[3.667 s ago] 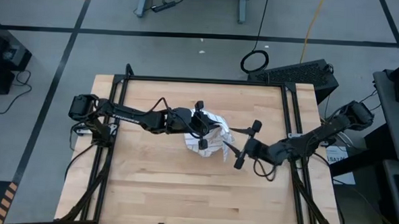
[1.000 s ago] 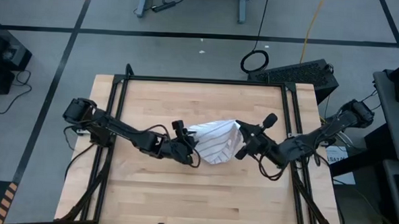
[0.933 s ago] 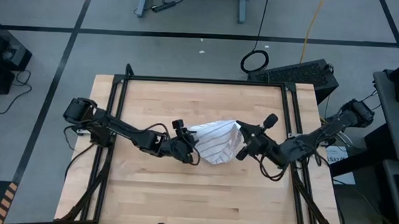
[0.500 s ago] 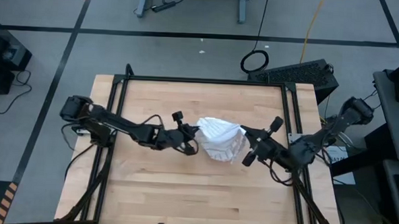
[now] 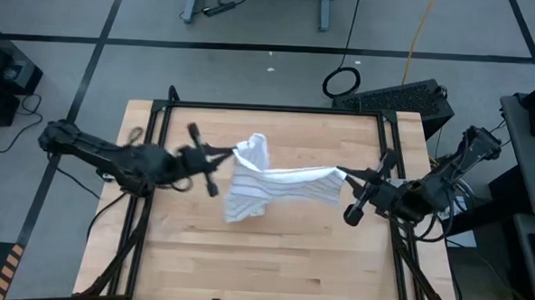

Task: Roll towel into tight, uniform cylinder
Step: Fold the white brown kitchen towel

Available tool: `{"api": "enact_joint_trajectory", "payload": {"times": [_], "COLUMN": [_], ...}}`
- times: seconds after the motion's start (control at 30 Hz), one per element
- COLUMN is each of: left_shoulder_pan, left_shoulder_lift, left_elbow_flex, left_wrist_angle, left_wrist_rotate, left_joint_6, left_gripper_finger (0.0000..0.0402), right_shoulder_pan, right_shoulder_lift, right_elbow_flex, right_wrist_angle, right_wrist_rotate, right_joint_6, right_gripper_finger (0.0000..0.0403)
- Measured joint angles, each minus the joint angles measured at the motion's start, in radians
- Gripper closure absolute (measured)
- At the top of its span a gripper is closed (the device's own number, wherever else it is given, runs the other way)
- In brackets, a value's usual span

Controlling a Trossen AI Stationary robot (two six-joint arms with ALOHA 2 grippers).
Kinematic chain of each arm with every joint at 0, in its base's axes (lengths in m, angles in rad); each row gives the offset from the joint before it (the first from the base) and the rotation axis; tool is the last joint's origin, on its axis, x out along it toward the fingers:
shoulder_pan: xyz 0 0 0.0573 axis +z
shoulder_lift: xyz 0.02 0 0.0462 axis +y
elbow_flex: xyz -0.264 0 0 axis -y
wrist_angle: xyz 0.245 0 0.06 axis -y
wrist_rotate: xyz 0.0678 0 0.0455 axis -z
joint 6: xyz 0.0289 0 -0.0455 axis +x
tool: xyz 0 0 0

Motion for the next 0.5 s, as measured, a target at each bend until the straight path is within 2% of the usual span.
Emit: {"api": "enact_joint_trajectory", "payload": {"times": [0.1, 0.27, 0.37, 0.5], "left_shoulder_pan": [0.0, 0.057, 0.121, 0.198], "left_shoulder_lift": [-0.064, -0.1, -0.074, 0.007], "left_elbow_flex": [0.0, 0.002, 0.002, 0.001], "left_wrist_angle": [0.041, 0.052, -0.02, -0.124], "left_wrist_rotate": [0.024, -0.003, -0.004, 0.055], "left_joint_6": [0.047, 0.106, 0.055, -0.045], "left_gripper_finger": [0.0399, 0.04, 0.04, 0.04], "right_shoulder_pan": [-0.031, -0.052, -0.069, -0.091], "right_shoulder_lift": [0.003, 0.008, 0.019, 0.062], "right_elbow_flex": [0.0, 0.0, 0.0, 0.0], "right_wrist_angle": [-0.011, -0.032, -0.087, -0.229], "right_wrist_rotate": [-0.106, -0.133, -0.134, -0.134], "right_joint_6": [0.059, 0.126, 0.231, 0.404], "right_gripper_finger": [0.0402, 0.0403, 0.0403, 0.0403]}}
